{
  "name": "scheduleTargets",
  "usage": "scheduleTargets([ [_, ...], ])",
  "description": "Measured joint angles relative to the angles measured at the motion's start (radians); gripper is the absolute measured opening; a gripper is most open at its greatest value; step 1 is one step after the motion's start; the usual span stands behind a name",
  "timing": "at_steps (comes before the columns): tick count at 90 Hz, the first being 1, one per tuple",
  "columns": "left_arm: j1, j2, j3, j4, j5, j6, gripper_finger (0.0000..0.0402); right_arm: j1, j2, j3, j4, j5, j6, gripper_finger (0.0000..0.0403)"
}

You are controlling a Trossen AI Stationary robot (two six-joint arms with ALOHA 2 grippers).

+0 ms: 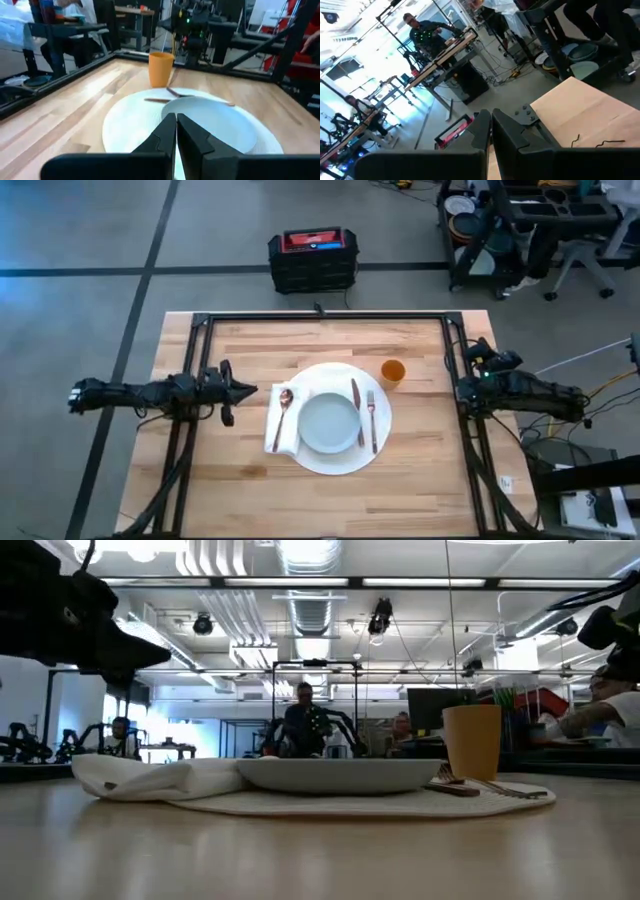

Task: Set table place
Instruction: Return to Home Position

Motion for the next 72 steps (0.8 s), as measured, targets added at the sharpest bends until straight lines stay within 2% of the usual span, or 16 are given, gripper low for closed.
scheduleTargets([
  [9,0.001,0.012,0.0,0.047,0.046,0.105,0.0,0.0,0.0,0.0,0.0,0.0,0.0,0.0],
  [23,-0.001,-0.003,0.0,0.243,0.277,0.418,0.0,0.0,0.0,0.0,0.0,0.0,0.0,0.0],
  [32,0.0,-0.005,0.001,0.281,0.269,0.489,0.0,-0.002,0.0,0.0,0.0,0.0,0.0,0.0],
  [43,0.0,-0.006,0.004,0.28,0.187,0.412,0.0,-0.002,0.0,0.0,0.0,0.0,0.0,0.0],
  [54,0.001,-0.004,0.005,0.195,0.164,0.175,0.0,-0.007,0.0,0.0,0.0,0.0,0.0,0.0],
  [62,0.001,-0.02,0.005,0.067,0.201,0.046,0.0,-0.015,0.0,0.0,0.0,0.0,0.0,0.0],
  [72,0.001,-0.059,0.005,-0.009,0.3,0.071,0.0,-0.02,0.0,0.001,0.0,0.0,0.0,0.0],
])
